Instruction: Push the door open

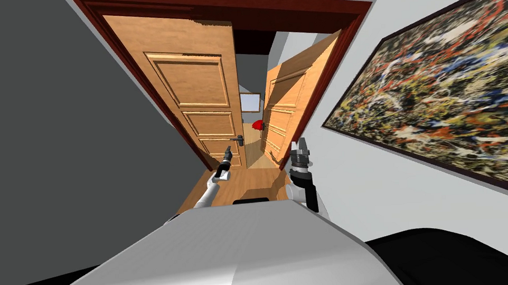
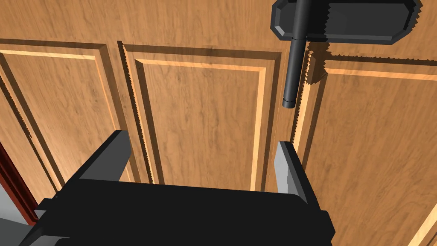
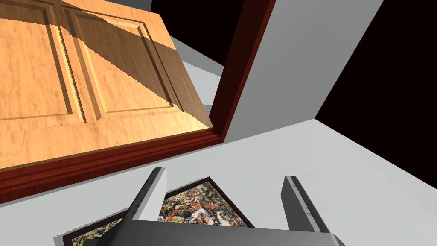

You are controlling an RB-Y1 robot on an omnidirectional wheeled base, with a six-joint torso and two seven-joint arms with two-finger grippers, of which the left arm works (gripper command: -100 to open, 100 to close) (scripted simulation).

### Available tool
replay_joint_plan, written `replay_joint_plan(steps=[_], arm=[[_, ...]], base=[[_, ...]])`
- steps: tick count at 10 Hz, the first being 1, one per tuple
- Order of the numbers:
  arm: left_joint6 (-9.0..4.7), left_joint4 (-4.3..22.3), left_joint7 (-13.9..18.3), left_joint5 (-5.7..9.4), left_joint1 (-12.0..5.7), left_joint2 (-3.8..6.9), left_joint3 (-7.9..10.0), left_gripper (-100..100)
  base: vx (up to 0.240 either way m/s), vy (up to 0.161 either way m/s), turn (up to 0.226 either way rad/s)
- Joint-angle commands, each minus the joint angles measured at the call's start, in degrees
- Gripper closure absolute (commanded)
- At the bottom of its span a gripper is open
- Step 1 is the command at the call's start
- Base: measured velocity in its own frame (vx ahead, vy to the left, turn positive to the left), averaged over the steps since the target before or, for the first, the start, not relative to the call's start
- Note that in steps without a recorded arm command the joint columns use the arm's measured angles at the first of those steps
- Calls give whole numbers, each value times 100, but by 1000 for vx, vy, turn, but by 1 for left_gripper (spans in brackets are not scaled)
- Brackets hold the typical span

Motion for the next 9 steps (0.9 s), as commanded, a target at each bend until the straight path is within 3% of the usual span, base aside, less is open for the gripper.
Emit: replay_joint_plan(steps=[1,9], arm=[[-13,223,17,47,-105,11,-2,-100],[-60,1481,61,313,-827,8,12,-100]], base=[[68,5,1],[91,12,1]])
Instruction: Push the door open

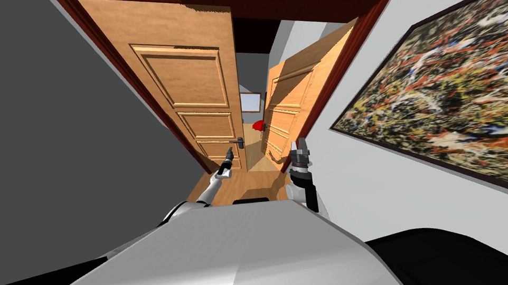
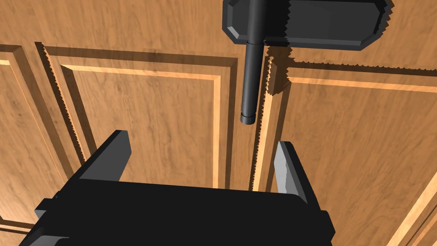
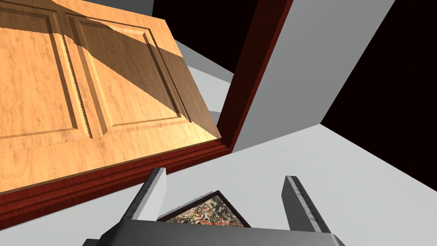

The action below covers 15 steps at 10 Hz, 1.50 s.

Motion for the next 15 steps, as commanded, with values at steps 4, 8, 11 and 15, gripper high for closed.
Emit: replay_joint_plan(steps=[4,8,11,15], arm=[[3,636,17,145,-373,-10,10,-100],[-19,1000,27,221,-581,-23,17,-100],[-24,1027,17,233,-584,-8,43,-100],[-47,1063,8,249,-581,14,87,-100]], base=[[96,14,1],[75,6,1],[153,2,-20],[214,-14,-28]])
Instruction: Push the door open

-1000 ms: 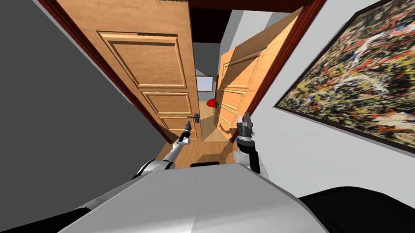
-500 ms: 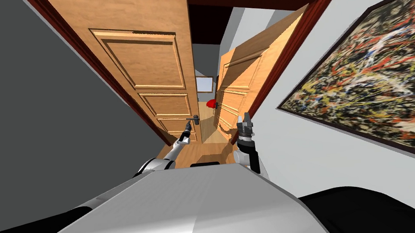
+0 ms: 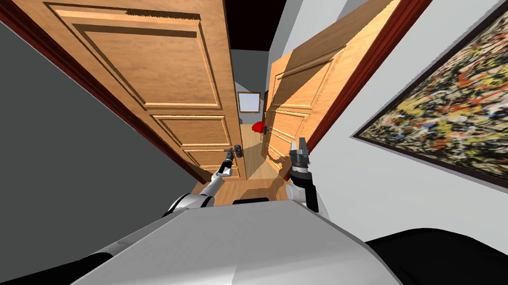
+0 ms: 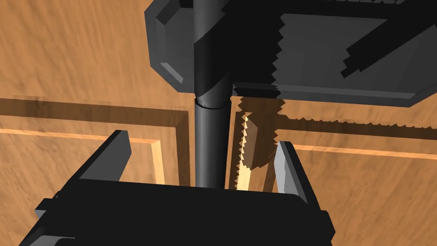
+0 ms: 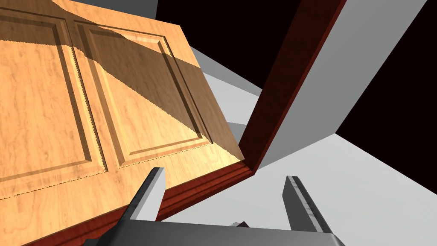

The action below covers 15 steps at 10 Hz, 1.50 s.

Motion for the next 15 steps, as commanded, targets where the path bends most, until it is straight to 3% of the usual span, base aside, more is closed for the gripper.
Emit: replay_joint_plan(steps=[1,3,4,9,15], arm=[[-9,14,-7,6,3,4,20,-100],[-4,5,-8,7,8,4,20,-100],[-4,5,-8,7,8,4,20,100],[-4,5,-8,7,8,4,20,100],[-18,68,-167,110,3,65,304,100]], base=[[214,-4,-30],[150,13,-8],[-19,-5,2],[-13,0,-2],[173,-63,54]])
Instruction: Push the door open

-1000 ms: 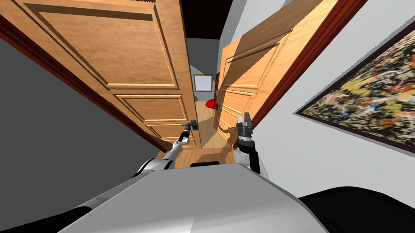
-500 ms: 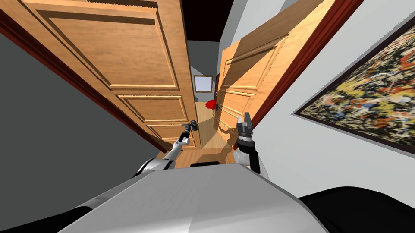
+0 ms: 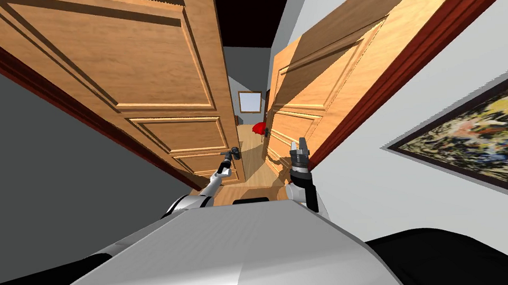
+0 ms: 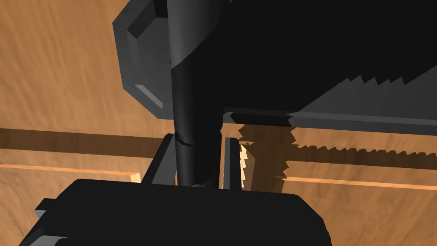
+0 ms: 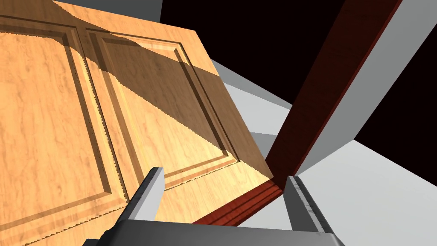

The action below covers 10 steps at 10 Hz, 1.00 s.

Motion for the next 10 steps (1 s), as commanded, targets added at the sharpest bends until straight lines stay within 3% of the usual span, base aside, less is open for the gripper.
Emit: replay_joint_plan(steps=[1,3,4,10], arm=[[-59,105,-39,39,-67,72,107,100],[-64,118,-74,62,-70,86,170,100],[-75,144,-150,111,-74,115,305,100],[-106,223,-373,256,-89,200,702,100]], base=[[213,-63,77],[171,-70,50],[169,-103,93],[182,-113,97]])
